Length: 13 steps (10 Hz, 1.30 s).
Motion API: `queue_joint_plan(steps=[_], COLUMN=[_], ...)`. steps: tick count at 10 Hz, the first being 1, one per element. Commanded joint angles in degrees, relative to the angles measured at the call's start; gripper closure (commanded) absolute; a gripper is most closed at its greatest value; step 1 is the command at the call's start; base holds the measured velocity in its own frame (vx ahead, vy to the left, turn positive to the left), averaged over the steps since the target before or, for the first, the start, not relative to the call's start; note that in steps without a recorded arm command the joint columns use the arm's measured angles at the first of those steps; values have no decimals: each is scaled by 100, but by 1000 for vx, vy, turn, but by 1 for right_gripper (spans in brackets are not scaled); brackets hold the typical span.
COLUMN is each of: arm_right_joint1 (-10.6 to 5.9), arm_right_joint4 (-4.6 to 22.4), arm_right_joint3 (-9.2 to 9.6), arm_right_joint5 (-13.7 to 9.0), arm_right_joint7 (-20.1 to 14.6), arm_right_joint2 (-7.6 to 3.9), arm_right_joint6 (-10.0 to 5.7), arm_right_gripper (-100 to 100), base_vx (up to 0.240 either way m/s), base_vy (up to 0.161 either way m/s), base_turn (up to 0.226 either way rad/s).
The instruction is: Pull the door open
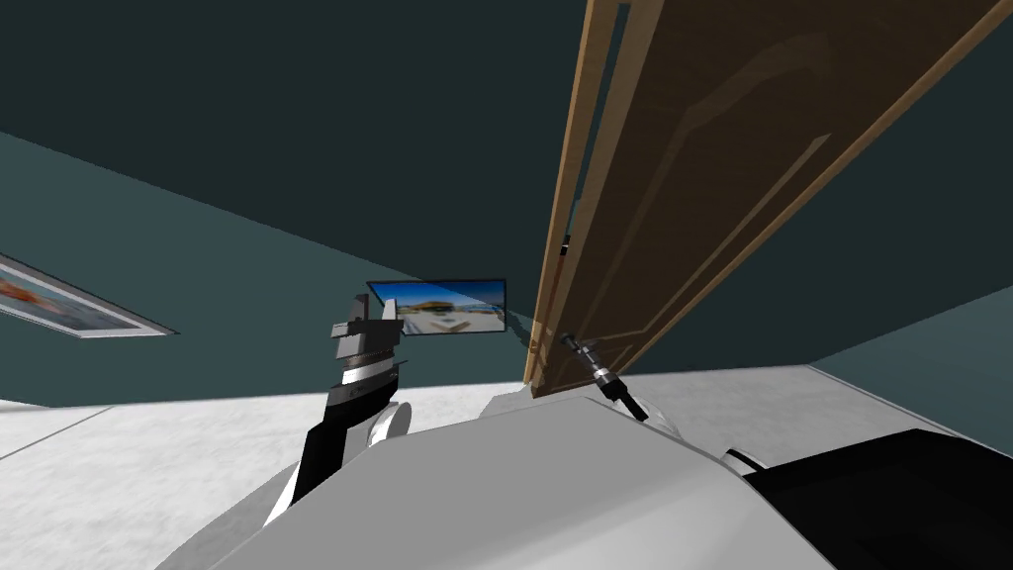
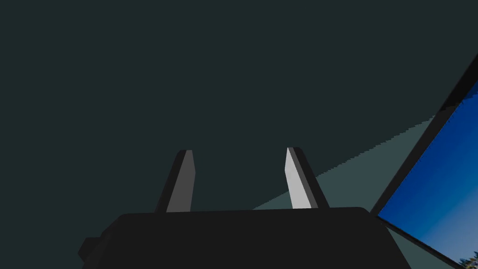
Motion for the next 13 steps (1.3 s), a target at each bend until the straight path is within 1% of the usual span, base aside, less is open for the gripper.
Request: queue_joint_plan(steps=[1, 3, 4, 5, 6, 8, 11, 13], arm_right_joint1=[96, 195, 176, 247, 263, 337, 454, 517], arm_right_joint4=[8, 21, 20, 77, 90, 148, 241, 290], arm_right_joint3=[73, 151, 137, 197, 209, 263, 350, 397], arm_right_joint5=[-2, -5, -2, -12, -16, -34, -63, -78], arm_right_joint7=[-72, -154, -127, -172, -182, -228, -300, -339], arm_right_joint2=[-92, -192, -147, -194, -209, -277, -386, -444], arm_right_joint6=[-181, -347, -265, -425, -465, -647, -938, -1093], arm_right_gripper=[100, 100, 100, 100, 100, 100, 100, 100], base_vx=[-170, -184, -69, -134, -204, -185, -209, -204], base_vy=[-80, -77, -34, -55, -102, -55, -101, -84], base_turn=[129, 139, 24, 166, 182, 160, 173, 144])
